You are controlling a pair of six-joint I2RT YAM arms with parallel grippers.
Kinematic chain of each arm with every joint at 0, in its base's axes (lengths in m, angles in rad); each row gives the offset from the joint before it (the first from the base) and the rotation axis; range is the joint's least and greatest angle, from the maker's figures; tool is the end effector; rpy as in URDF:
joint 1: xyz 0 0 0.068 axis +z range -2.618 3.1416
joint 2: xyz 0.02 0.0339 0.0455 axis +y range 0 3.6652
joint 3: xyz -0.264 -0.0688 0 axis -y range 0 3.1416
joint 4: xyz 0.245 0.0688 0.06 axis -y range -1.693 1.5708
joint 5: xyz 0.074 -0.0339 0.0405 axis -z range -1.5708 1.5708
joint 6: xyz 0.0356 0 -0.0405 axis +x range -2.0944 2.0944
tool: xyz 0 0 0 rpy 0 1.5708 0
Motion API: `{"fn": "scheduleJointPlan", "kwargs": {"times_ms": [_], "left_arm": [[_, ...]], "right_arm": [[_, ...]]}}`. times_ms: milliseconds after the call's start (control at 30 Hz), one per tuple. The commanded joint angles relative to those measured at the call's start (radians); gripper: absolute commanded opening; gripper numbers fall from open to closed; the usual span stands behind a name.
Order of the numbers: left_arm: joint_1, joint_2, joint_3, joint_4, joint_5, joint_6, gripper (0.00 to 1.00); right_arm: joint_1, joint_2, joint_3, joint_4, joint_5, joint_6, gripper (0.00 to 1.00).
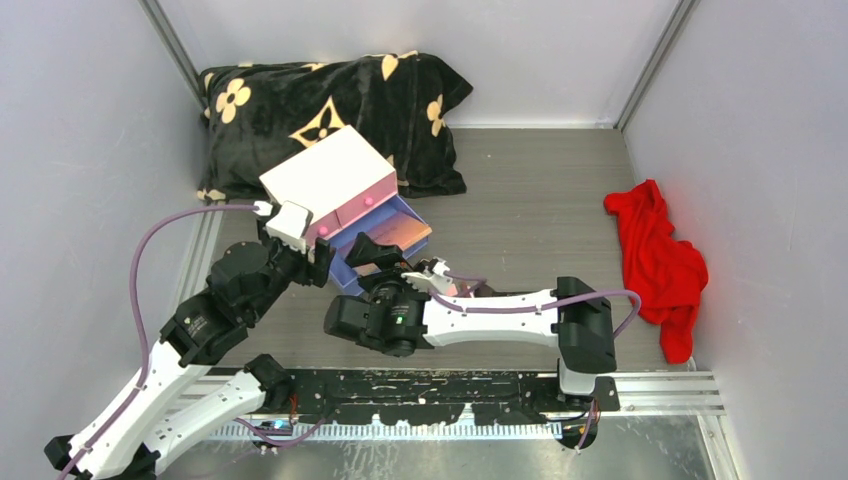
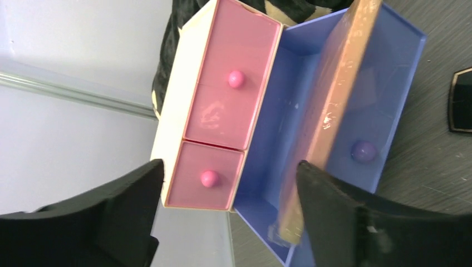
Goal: Organize the makeup
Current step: Place the makeup in the drawer.
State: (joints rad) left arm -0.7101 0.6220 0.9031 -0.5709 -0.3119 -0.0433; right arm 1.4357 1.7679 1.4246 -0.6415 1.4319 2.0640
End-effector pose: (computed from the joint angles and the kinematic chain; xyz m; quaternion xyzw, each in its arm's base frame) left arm 0.1039 -0.0749 0.3621 0.1715 0.7788 -0.1014 0.5948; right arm 0.0843 0.3582 0.2807 0.4035 0.6284 0.3263 0.5795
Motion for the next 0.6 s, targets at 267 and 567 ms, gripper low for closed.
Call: {"fn": "scheduleJointPlan", "kwargs": {"times_ms": [267,567], "left_arm": [[0.003,0.008,0.050,0.016,-0.019,0.017,0.72],[0.003,0.036,0.077,-0.016,-0.064,0.023,0.73]], "right_arm": [[0.049,-0.064,0.073,-0.135,0.179,0.586,1.00],[0.119,-0.143,0.250,-0.814,0.217,0.570,1.00]]}}
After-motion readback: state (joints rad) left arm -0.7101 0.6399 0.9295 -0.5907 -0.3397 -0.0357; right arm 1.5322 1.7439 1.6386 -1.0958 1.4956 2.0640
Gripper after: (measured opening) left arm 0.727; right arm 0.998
